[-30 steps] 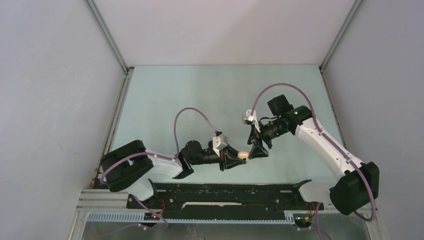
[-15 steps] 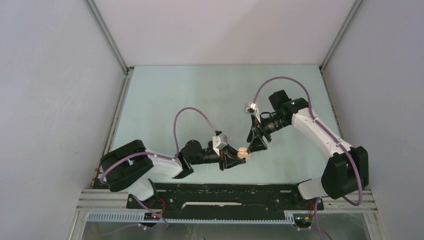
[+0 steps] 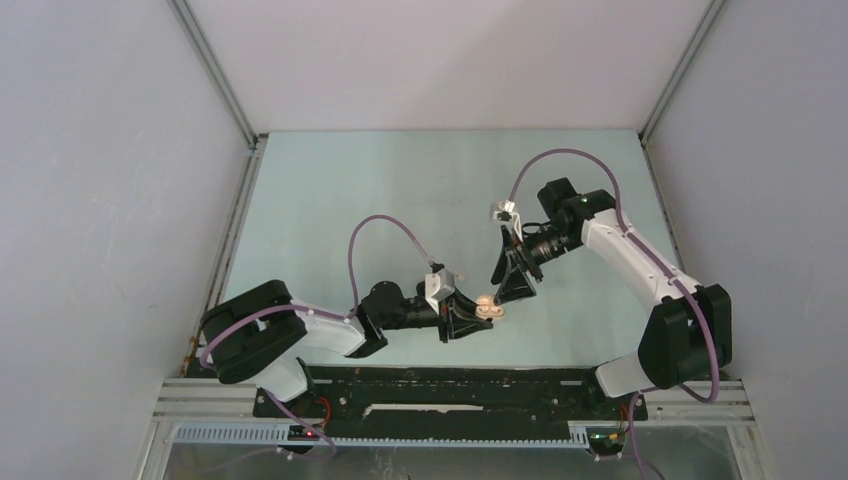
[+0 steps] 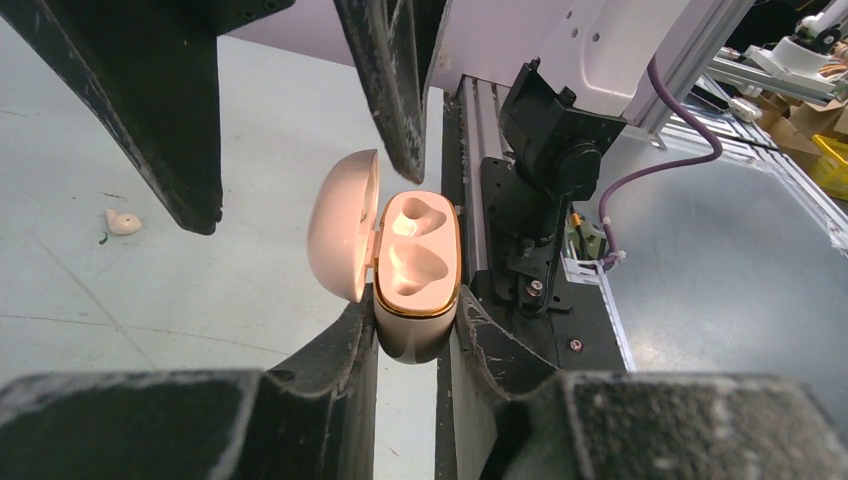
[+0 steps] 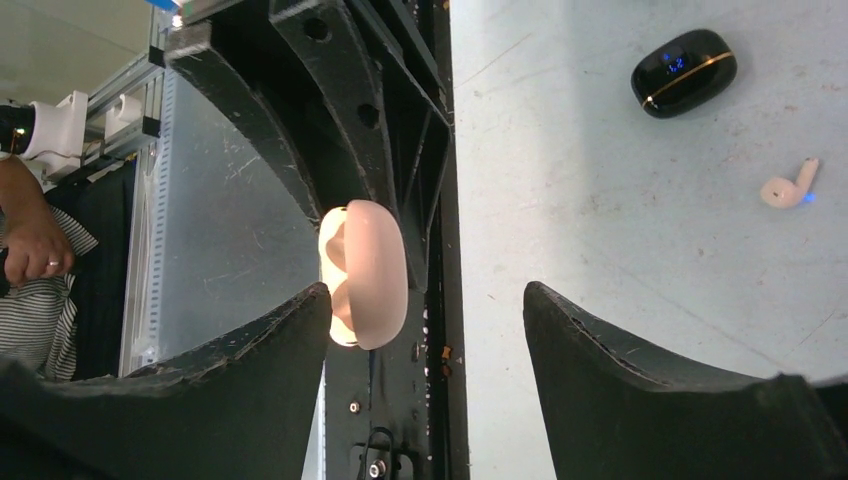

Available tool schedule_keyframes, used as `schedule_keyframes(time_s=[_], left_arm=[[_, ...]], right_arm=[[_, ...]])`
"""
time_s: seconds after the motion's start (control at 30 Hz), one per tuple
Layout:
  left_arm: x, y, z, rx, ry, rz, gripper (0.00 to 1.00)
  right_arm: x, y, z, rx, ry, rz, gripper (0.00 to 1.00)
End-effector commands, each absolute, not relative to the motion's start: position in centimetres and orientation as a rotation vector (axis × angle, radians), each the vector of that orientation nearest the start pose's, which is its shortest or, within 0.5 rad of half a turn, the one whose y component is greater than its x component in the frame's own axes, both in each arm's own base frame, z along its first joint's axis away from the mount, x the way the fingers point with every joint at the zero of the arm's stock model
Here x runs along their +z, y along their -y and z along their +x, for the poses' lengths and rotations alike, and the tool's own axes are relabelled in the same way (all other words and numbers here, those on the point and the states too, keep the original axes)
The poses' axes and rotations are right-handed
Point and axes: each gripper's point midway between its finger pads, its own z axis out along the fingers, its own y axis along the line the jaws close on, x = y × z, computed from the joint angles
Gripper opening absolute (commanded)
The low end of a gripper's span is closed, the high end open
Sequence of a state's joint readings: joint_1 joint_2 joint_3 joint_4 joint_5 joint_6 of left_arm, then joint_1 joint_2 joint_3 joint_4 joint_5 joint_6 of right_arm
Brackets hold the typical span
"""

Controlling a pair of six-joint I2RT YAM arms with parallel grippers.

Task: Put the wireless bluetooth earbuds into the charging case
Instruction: Open the charging case, then pick up the earbud from the center of the board.

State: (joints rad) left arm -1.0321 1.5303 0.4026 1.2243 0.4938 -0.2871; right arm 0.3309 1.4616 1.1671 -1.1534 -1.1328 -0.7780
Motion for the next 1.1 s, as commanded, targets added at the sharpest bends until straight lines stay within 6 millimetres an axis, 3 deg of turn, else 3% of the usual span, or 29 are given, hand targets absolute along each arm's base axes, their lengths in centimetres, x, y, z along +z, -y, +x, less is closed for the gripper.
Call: schedule_keyframes(time_s=[0.0, 0.13, 0.4, 0.53, 0.7, 0.8, 0.87, 0.9, 0.97, 1.07], left_arm=[[18.3, 39.3, 12.4, -1.399, -1.25, 0.985, 0.0], [18.1, 39.4, 12.6, -1.394, -1.256, 0.981, 0.0], [17.1, 39.2, 12.5, -1.407, -1.263, 0.968, 0.0], [17.4, 38.9, 12.4, -1.414, -1.257, 0.947, 0.0], [18.3, 38.7, 12.5, -1.409, -1.257, 0.931, 0.0], [18.4, 38.3, 12.5, -1.399, -1.246, 0.927, 0.0], [17.9, 38.0, 12.5, -1.39, -1.241, 0.921, 0.0], [17.6, 37.9, 12.5, -1.384, -1.242, 0.917, 0.0], [18.0, 38.0, 12.5, -1.404, -1.243, 0.9, 0.0], [19.0, 38.1, 12.2, -1.409, -1.224, 0.92, 0.0]], right_arm=[[21.4, -21.8, 16.9, 1.477, -1.869, -1.381, 0.73], [22.2, -21.3, 16.8, 1.413, -1.839, -1.395, 0.74], [23.6, -18.9, 20.2, 1.286, -1.867, -1.233, 0.74], [22.1, -17.3, 23.1, 1.087, -2.01, -1.147, 0.74], [21.2, -15.0, 26.5, 0.843, -2.07, -1.004, 0.76], [20.6, -12.0, 30.1, 0.567, -2.112, -0.851, 0.84], [20.4, -9.1, 32.1, 0.413, -2.114, -0.707, 0.97], [20.3, -7.0, 33.0, 0.372, -2.117, -0.588, 0.99], [20.0, -3.8, 34.4, 0.378, -2.115, -0.345, 1.0], [18.2, -1.7, 34.7, 0.537, -2.159, -0.175, 1.0]])
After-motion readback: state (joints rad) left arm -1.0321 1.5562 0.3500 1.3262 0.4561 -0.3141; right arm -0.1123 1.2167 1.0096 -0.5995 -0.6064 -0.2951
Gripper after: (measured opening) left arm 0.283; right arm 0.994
